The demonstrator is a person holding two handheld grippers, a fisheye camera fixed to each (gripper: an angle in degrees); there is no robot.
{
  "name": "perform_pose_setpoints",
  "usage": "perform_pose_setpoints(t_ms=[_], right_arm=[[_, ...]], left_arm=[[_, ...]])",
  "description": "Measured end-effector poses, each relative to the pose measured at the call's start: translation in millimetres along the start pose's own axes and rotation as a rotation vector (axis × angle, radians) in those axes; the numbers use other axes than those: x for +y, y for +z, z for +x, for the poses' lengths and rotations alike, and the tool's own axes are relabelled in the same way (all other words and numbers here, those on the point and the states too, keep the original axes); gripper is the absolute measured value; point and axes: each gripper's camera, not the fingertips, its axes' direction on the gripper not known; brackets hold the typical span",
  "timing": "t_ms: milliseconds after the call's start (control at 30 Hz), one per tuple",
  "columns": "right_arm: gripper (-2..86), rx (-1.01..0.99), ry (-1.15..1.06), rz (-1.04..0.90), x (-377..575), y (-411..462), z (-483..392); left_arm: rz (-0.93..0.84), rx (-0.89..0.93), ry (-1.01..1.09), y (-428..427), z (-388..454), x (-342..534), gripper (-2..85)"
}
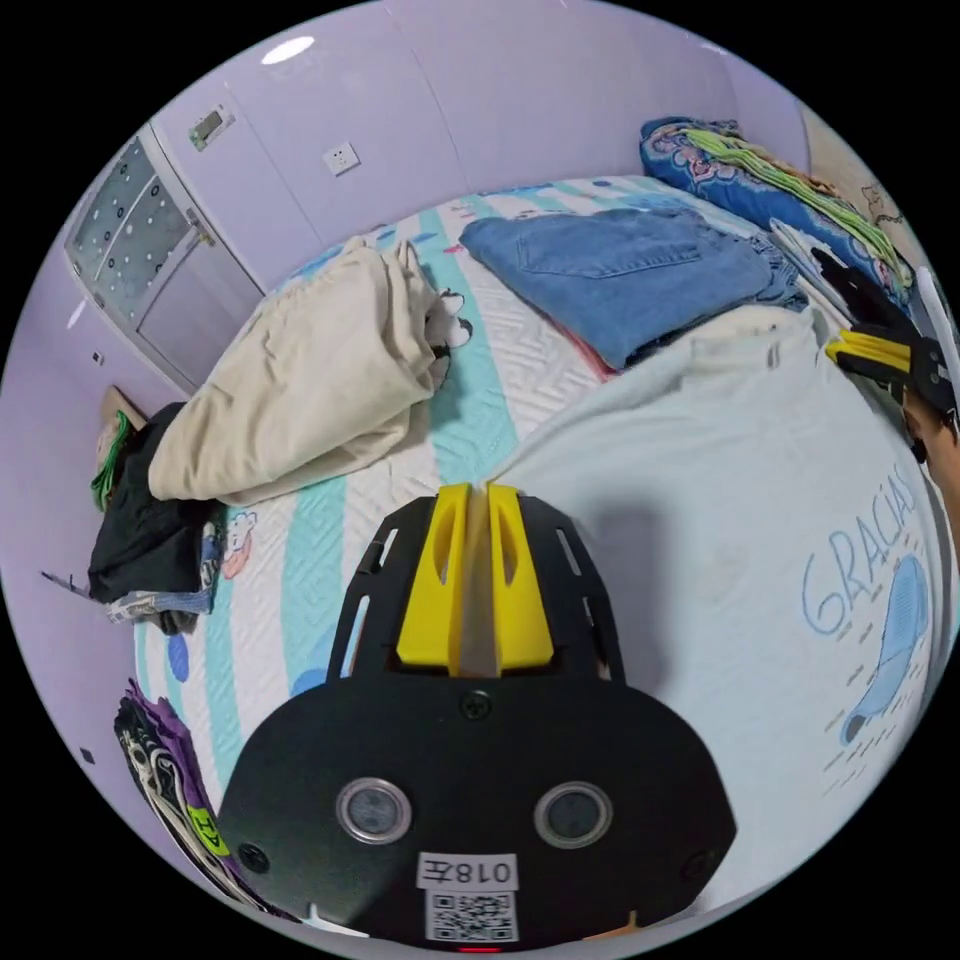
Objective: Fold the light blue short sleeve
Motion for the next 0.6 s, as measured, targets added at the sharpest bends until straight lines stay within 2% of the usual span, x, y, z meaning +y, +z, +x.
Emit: perform_pose_setpoints(t_ms=[133,200,300,367,467,600], right_arm=[[9.5,-0.037,0.006,0.018,22.7,-21.9,10.4],[10.3,-0.082,0.048,0.105,59.5,-60.1,33.1],[9.6,-0.096,0.128,0.220,136.2,-121.3,62.5],[9.3,-0.164,0.195,0.245,195.6,-153.2,77.4],[9.0,-0.336,0.333,0.213,300.4,-185.3,83.8],[9.6,-0.594,0.414,0.123,409.5,-204.2,36.4]], left_arm=[[0.029,0.019,-0.024,-20.0,-22.5,12.7,9.4],[0.106,0.050,-0.092,-48.6,-50.7,33.3,9.7],[0.246,0.112,-0.149,-110.2,-98.3,91.9,9.4],[0.302,0.268,-0.131,-152.7,-123.9,157.6,8.9],[0.230,0.439,-0.159,-183.9,-131.0,247.2,8.8],[0.134,0.581,-0.272,-206.1,-113.7,339.8,8.8]])
